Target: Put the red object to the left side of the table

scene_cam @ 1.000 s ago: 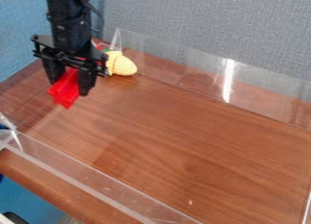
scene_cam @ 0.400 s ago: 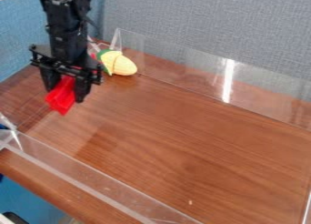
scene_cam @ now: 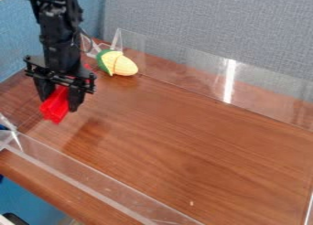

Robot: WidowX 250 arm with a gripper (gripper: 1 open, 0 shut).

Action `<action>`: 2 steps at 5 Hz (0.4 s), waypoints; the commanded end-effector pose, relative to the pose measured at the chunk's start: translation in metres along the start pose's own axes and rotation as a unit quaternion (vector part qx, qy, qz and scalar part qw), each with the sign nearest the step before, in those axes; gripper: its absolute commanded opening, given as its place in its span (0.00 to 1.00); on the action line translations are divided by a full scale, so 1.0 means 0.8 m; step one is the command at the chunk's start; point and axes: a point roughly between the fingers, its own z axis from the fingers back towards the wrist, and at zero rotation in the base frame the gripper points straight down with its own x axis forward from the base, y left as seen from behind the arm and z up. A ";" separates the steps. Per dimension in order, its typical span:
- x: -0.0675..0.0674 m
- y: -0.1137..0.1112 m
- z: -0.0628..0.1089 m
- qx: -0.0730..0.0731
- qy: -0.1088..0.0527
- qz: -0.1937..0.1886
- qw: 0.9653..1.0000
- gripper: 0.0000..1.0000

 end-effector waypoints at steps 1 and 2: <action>0.025 0.020 0.010 0.001 -0.031 -0.007 0.999 0.00; 0.032 0.025 0.005 -0.005 -0.032 -0.018 0.999 1.00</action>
